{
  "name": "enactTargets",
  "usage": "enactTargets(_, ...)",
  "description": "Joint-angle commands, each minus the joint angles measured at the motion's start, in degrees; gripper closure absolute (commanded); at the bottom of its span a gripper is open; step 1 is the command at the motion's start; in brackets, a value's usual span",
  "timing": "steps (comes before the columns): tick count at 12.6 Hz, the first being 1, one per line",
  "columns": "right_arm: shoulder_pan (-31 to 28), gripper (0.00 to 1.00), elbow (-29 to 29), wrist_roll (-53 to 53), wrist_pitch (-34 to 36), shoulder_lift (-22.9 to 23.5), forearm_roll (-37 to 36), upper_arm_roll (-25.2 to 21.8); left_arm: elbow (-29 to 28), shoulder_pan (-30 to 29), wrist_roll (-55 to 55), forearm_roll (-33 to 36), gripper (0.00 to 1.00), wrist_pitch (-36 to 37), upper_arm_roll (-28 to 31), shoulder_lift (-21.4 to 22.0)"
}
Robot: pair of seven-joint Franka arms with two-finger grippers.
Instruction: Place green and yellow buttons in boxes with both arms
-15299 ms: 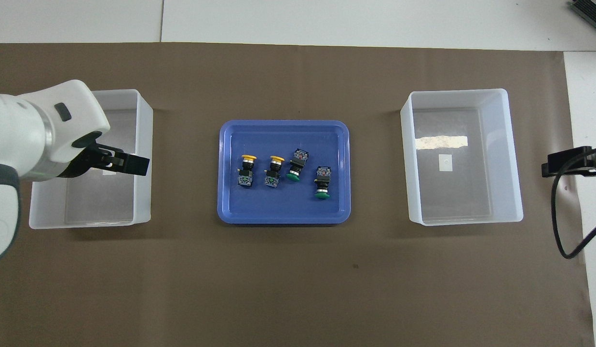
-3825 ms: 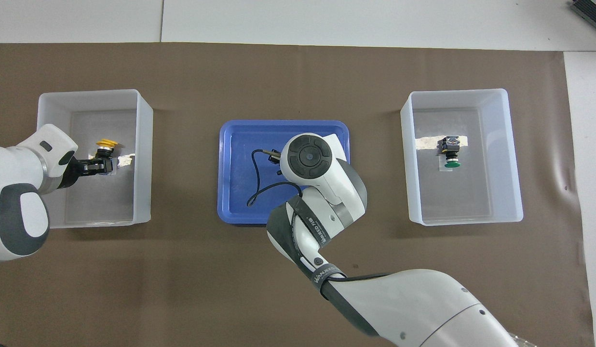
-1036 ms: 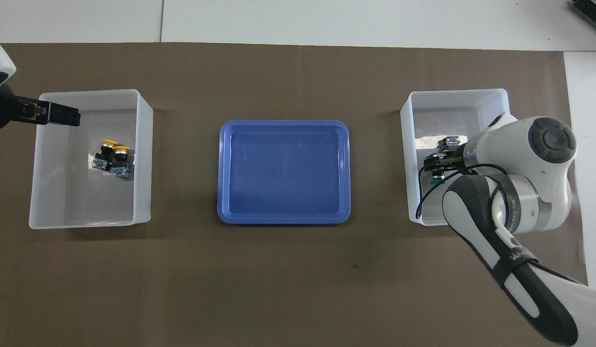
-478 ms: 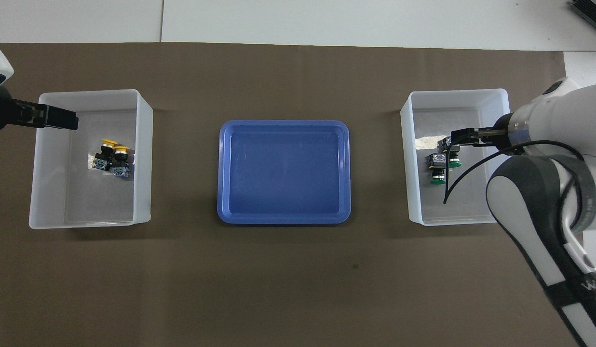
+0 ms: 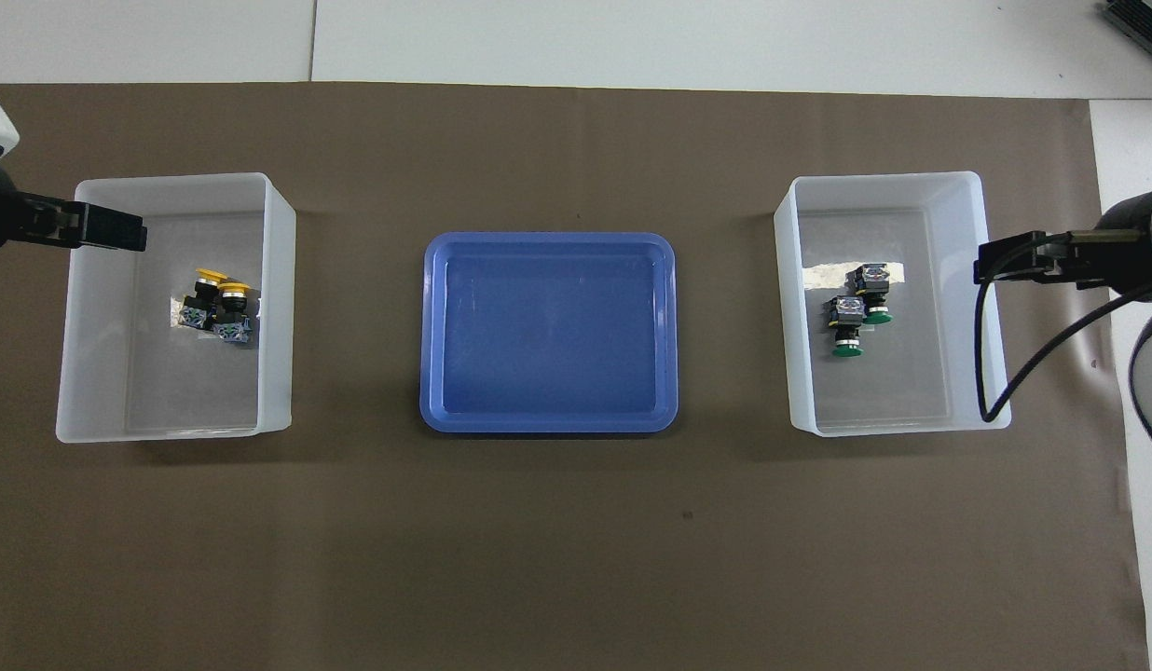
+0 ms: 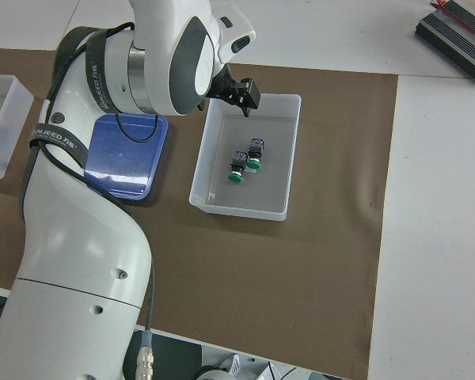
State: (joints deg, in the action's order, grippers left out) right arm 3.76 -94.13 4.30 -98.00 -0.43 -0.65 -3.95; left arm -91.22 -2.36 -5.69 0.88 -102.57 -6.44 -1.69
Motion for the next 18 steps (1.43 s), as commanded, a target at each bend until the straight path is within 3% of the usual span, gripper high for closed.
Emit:
enactTargets(1,-2.6,0.00,4.4,0.4,7.3,0.7,-0.2,0.4,0.3,-0.3,0.4,0.9,0.00,1.5,0.4,0.5)
enactTargets(3,-3.0,0.00,5.2,0.3,10.5,-0.7,-0.2,0.4,0.5,-1.7,0.2,0.9,0.00,1.9,0.6,1.1)
enactTargets(9,-2.6,0.00,4.1,-0.1,10.9,-1.7,-0.1,0.5,1.3,-2.2,0.2,0.7,0.00,6.9,0.9,1.4)
enactTargets(18,-3.0,0.00,3.2,-0.2,11.1,-2.4,0.1,0.7,1.3,6.4,0.7,-0.1,0.00,13.6,5.1,2.8)
